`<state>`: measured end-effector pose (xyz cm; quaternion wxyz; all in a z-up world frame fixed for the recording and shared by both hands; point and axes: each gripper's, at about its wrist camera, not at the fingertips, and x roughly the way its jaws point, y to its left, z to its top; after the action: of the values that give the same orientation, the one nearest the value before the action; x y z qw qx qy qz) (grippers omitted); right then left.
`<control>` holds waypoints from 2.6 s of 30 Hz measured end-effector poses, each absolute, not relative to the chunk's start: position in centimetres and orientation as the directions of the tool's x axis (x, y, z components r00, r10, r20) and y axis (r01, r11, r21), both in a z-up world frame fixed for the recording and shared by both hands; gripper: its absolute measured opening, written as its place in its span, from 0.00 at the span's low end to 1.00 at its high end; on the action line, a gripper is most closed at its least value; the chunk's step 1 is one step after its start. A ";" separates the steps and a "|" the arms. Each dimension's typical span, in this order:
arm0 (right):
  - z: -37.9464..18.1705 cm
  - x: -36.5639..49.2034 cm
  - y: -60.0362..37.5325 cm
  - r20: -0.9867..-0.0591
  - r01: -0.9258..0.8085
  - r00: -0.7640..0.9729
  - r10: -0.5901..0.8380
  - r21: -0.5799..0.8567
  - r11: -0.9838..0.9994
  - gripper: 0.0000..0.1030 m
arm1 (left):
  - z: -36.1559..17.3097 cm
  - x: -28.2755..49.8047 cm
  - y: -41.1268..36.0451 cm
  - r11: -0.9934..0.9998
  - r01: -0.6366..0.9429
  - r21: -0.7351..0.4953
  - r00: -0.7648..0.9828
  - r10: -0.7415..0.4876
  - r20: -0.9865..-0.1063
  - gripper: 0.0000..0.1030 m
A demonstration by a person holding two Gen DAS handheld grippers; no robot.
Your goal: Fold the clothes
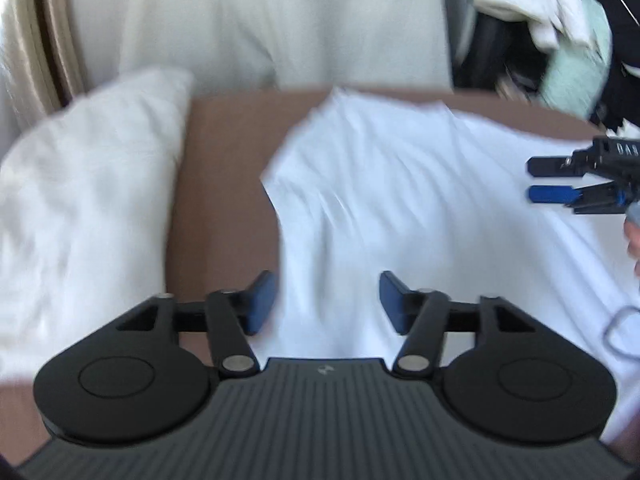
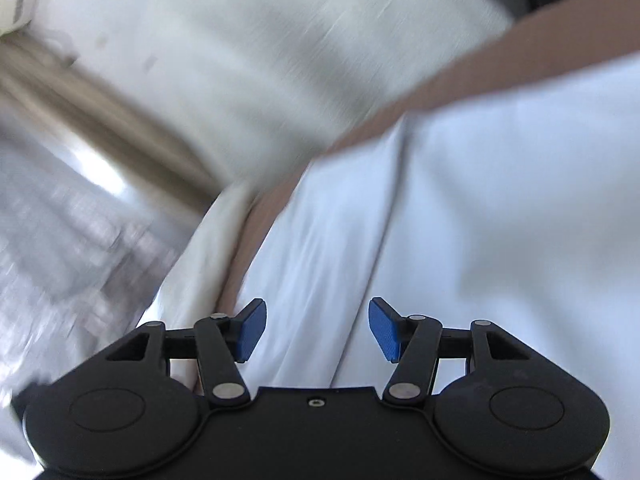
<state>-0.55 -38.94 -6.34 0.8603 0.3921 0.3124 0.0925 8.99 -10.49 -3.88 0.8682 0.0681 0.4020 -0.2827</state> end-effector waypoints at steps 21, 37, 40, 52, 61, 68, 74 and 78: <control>-5.3 -8.1 -24.4 -0.681 -0.174 0.666 0.304 0.254 0.951 0.15 | -7.5 0.6 -6.2 0.897 0.389 -0.211 0.355 -0.357 -0.864 0.64; -4.9 -14.6 -22.1 -0.650 -0.367 0.513 0.560 0.424 0.828 0.50 | -9.7 -3.1 -8.1 0.890 0.369 -0.269 0.291 -0.385 -0.876 0.43; -5.3 -14.3 -21.4 -0.634 -0.402 0.482 0.605 0.453 0.796 0.50 | -8.5 -4.2 -9.1 0.870 0.441 -0.219 0.331 -0.385 -0.862 0.18; -5.2 -14.7 -21.6 -0.693 -0.412 0.523 0.496 0.303 0.859 0.59 | -5.3 -6.4 -6.0 0.850 0.438 -0.292 0.383 -0.470 -0.795 0.16; -8.0 -13.7 -24.7 -0.700 -0.271 0.328 0.634 0.574 0.773 0.60 | -5.8 -5.0 -3.9 0.810 0.370 -0.456 0.356 -0.576 -0.736 0.16; -7.5 -13.9 -22.6 -0.638 -0.381 0.414 0.650 0.527 0.760 0.13 | -5.3 -5.3 -4.8 0.825 0.404 -0.397 0.398 -0.548 -0.736 0.16; -4.5 -15.8 -22.4 -0.459 -0.500 0.353 0.815 0.644 0.579 0.12 | -4.2 -5.5 -3.1 0.823 0.383 -0.420 0.413 -0.559 -0.719 0.17; -3.6 -16.1 -22.2 -0.461 -0.515 0.344 0.818 0.636 0.575 0.12 | -3.4 -6.3 -2.2 0.828 0.380 -0.413 0.424 -0.553 -0.718 0.18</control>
<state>-16.13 -22.17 -3.64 0.7965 0.1936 0.3912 0.4184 -6.33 -2.15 -3.39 0.8384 -0.0940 0.4591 -0.2782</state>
